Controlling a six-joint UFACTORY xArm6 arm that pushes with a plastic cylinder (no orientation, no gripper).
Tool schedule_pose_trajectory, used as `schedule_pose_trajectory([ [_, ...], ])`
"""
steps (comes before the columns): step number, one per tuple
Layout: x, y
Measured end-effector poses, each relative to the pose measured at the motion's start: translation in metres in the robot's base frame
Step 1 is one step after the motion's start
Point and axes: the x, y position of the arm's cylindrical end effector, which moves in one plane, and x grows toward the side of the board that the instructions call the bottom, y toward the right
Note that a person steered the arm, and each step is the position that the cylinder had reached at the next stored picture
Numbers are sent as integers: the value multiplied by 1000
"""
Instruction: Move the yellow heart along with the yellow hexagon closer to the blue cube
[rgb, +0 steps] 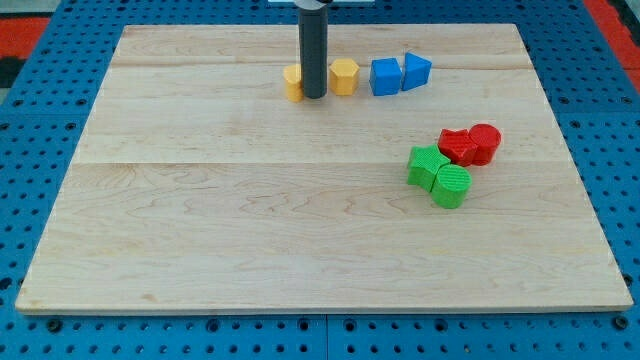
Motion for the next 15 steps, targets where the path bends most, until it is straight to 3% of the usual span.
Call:
schedule_pose_trajectory([
  [2, 22, -36],
  [5, 16, -135],
  [7, 3, -159],
  [15, -24, 15],
])
